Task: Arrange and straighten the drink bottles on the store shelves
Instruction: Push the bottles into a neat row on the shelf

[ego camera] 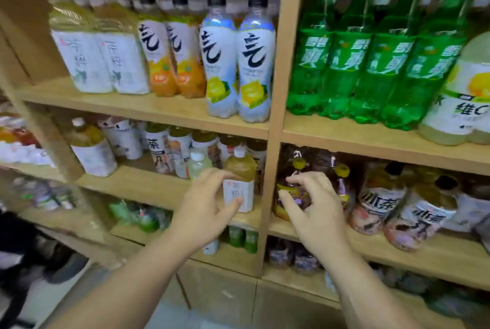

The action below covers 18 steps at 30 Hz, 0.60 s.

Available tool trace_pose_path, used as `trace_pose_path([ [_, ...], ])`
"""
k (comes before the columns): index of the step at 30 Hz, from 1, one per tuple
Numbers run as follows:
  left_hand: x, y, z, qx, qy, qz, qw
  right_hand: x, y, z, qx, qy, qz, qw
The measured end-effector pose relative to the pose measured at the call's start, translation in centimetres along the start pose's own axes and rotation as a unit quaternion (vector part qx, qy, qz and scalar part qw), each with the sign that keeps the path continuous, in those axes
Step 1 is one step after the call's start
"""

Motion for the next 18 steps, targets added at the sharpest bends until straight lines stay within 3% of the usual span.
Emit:
trace_pose_path([
  [7,-1.1,-11.3,5.4,-0.070,-0.028,0.103,0.992,-0.3,-5.2,-11.4,-0.029,-0.106,-0.056,0.992],
  [13,-4.1,-14.9,4.8,-0.066,-0.088,0.133,0.985,-1.7,-5.2,-16.2,-0.031,-0.177,-0.109,0.978],
  [18,-7.0,-16.1,2.6,-0.045,-0.116,0.153,0.980,-4.1,-3.6,-18.8,-0.065,-0.170,-0.110,0.977],
])
Point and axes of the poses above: each hand's wrist, its own x-axis away from the middle knuckle, its own z-axis out of the back of the hand, y = z × x, the point moved 4 cm from there along -x, towards the middle knuckle, and after that the axes turned 15 degrees about z, right-handed, at the moved point
